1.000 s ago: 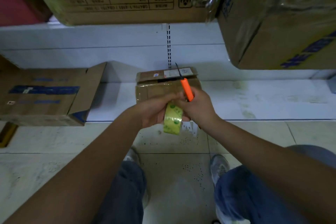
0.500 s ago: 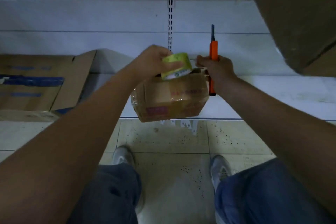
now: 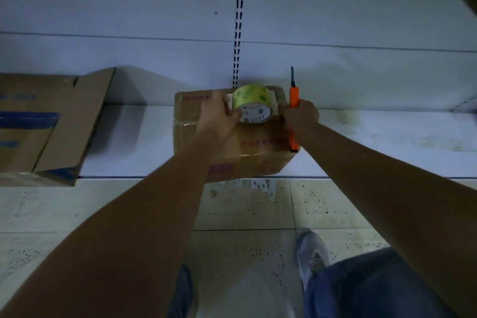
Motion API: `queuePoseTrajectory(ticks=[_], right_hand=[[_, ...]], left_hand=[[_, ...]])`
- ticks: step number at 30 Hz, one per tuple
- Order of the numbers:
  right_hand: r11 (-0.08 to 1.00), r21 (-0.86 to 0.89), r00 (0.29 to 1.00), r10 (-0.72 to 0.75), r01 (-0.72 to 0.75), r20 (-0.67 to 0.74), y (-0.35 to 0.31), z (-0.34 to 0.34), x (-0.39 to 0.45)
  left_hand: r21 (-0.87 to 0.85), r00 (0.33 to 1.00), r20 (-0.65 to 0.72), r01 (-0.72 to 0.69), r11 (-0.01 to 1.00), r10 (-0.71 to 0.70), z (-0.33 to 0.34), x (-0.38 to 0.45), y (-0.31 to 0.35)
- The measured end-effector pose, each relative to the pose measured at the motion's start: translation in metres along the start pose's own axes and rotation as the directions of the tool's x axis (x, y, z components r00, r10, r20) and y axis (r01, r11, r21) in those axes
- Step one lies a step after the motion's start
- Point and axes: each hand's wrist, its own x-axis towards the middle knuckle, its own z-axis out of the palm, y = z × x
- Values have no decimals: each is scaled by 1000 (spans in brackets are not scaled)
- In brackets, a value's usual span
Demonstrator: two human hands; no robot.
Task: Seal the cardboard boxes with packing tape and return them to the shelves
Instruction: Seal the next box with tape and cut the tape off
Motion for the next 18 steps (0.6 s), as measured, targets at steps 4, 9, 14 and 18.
queuePoseTrajectory(ticks=[4, 9, 14, 18], right_hand=[[997, 67, 999, 34, -35, 22, 6, -14, 12], [986, 137, 996, 92, -92, 6, 16, -34, 26], [980, 176, 995, 79, -90, 66, 17, -17, 16], [928, 317, 980, 172, -197, 103, 26, -20, 21]], left_hand=[[266, 998, -47, -22, 964, 36, 9, -6, 16], [539, 994, -76, -24, 842, 77, -5, -4, 8], [509, 993, -112, 96, 855, -45, -13, -10, 2], [499, 986, -127, 160, 852, -111, 1, -7, 7]])
